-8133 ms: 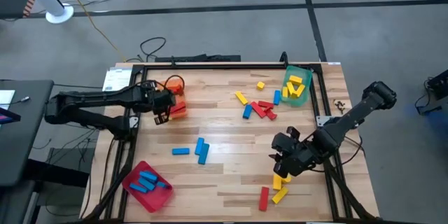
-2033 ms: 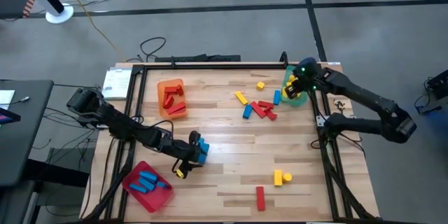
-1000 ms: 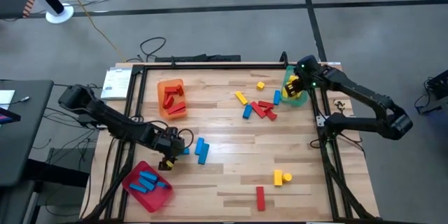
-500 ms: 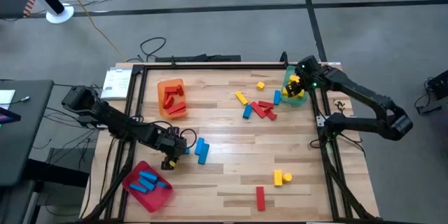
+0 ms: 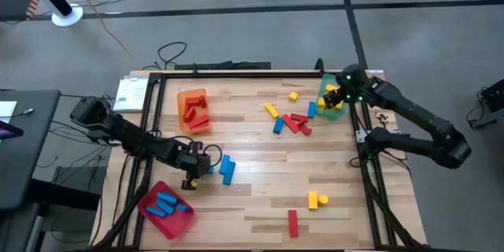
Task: Sort blocks
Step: Put the blue wooden block into the red bin
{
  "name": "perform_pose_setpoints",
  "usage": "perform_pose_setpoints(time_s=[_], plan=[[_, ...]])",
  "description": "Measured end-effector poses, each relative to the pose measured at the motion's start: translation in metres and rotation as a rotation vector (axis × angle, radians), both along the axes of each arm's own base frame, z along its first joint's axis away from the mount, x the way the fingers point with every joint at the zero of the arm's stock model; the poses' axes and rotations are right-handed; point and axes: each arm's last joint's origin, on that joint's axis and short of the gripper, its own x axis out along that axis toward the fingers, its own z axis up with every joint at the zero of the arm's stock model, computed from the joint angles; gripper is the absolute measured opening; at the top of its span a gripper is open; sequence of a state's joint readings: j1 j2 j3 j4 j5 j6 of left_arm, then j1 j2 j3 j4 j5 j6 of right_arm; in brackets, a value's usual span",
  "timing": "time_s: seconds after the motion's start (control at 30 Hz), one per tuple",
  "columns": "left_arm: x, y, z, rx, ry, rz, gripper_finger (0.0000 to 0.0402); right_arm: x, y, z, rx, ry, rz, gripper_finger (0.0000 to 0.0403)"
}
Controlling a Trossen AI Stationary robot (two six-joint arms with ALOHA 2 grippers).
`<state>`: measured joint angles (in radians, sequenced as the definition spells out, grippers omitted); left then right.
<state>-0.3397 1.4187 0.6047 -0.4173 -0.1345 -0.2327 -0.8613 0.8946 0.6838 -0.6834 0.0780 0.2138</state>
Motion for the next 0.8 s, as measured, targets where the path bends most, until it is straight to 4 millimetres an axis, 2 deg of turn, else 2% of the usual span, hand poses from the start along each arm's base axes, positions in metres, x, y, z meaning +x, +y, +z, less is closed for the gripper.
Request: perform_pose_setpoints(time_s=[0.27,0.43,0.63,0.8], plan=[[0.004,-0.001,0.016,0.054,0.075,-0.015,0.0112,0.002,0.024,0.015,-0.048,-0.107,0.06,0.0233],[0.007,-0.001,0.034,0.093,0.127,-0.01,0.0109,0.005,0.037,0.02,-0.053,-0.158,0.114,0.0233],[0.008,-0.006,0.064,0.084,0.09,-0.016,0.0111,0.013,0.049,0.02,-0.021,-0.187,0.174,0.0233],[0.001,-0.015,0.096,0.055,0.026,-0.035,0.011,0.02,0.06,0.02,0.003,-0.202,0.231,0.0233]])
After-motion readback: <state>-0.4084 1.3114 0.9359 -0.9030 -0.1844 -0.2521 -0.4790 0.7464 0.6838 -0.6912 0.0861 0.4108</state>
